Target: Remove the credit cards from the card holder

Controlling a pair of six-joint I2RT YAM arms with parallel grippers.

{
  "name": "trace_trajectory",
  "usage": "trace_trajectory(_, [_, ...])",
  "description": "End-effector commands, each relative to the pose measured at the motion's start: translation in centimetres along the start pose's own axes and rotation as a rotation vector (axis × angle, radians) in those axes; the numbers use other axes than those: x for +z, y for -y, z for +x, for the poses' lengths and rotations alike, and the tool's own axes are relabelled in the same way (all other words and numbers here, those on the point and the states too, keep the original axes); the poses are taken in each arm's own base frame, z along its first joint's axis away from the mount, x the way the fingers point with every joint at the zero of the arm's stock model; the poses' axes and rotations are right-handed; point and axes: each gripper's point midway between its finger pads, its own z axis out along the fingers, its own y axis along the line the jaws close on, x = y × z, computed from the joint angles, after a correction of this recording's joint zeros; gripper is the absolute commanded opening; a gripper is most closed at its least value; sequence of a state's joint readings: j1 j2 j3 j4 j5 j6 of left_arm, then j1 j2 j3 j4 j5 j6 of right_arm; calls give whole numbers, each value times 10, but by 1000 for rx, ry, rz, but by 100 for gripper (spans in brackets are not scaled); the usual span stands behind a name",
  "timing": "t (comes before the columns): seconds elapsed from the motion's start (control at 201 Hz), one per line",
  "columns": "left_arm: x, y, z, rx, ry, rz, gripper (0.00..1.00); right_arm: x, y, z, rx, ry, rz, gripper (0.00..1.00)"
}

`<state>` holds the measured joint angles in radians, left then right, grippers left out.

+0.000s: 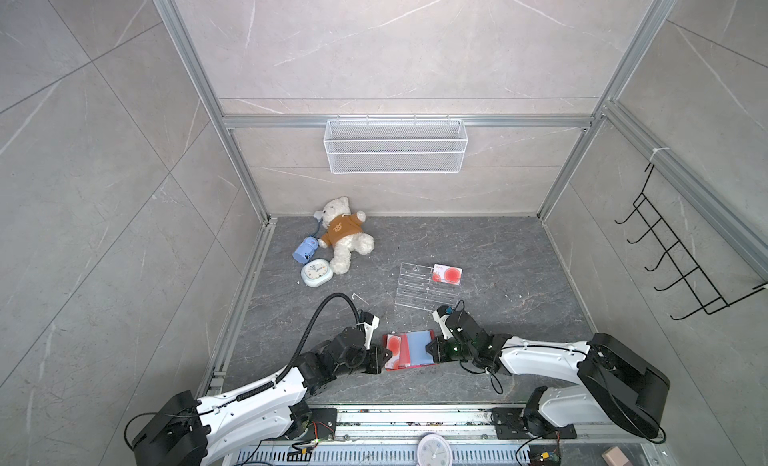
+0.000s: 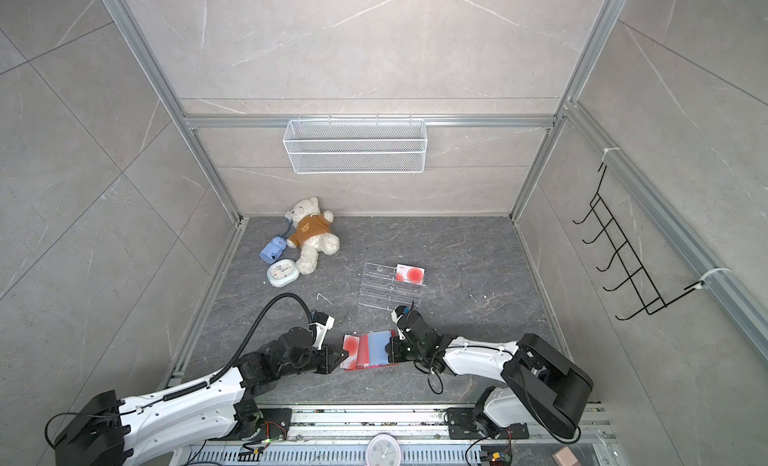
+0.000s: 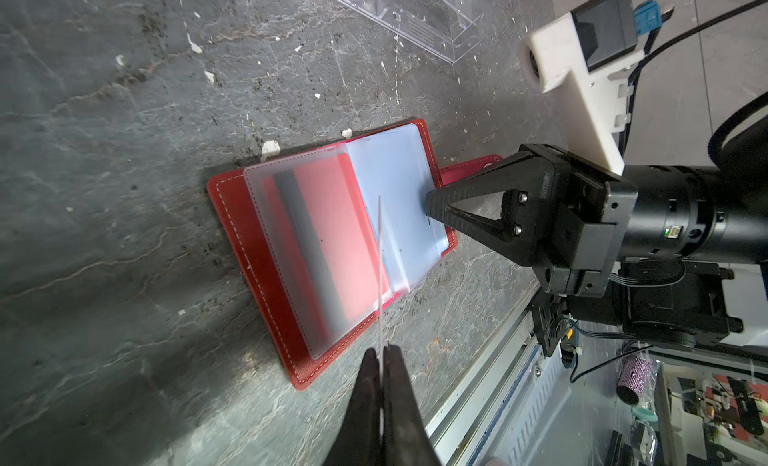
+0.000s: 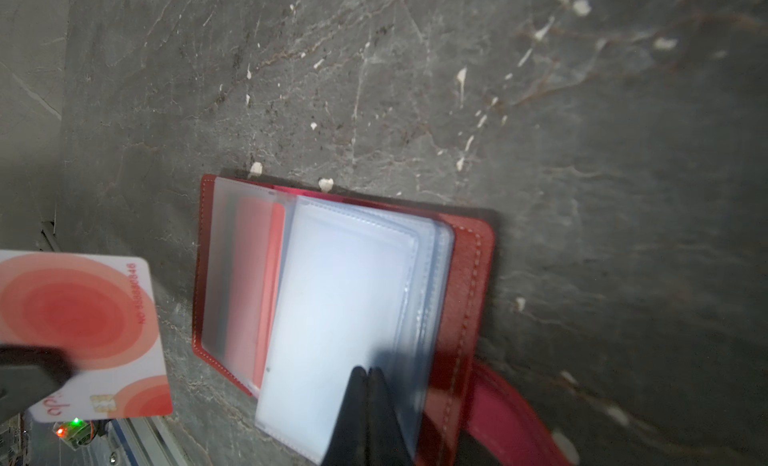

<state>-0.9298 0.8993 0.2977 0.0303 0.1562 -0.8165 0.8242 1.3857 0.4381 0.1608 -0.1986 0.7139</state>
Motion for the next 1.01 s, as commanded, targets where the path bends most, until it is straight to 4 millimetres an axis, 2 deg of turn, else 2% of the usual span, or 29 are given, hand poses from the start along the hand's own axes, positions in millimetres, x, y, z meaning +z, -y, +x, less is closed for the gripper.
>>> trace_trajectory(0.0, [-7,12,-10,61,19,16,0,-3,6,4,-13,-12,28,0])
trace_trajectory(0.179, [-19,18,-16,113,17,-8,0,-9,2,-4,-16,13,27,1])
trace_trajectory(0.383, [-36,34,-29,195,40,0,0,-29,6,-19,-35,80,102,15])
trace_trajectory(0.448, [-39,38,-30,219,31,0,0,-35,7,-22,-42,95,117,24])
trace_trajectory(0.577, [-41,40,-31,267,-4,-27,0,-49,6,-27,-55,125,127,55])
trace_trajectory(0.682, [-42,42,-34,305,-20,-43,0,-62,6,-30,-68,154,142,71])
trace_trajectory(0.831, [-44,58,-36,379,-38,6,0,-84,1,-36,-83,215,126,91])
trace_trajectory(0.851, [-44,60,-36,388,-40,12,0,-86,0,-37,-85,220,120,98])
trace_trajectory(1.001, [-45,71,-38,457,-59,42,0,-103,-11,-39,-96,250,75,100])
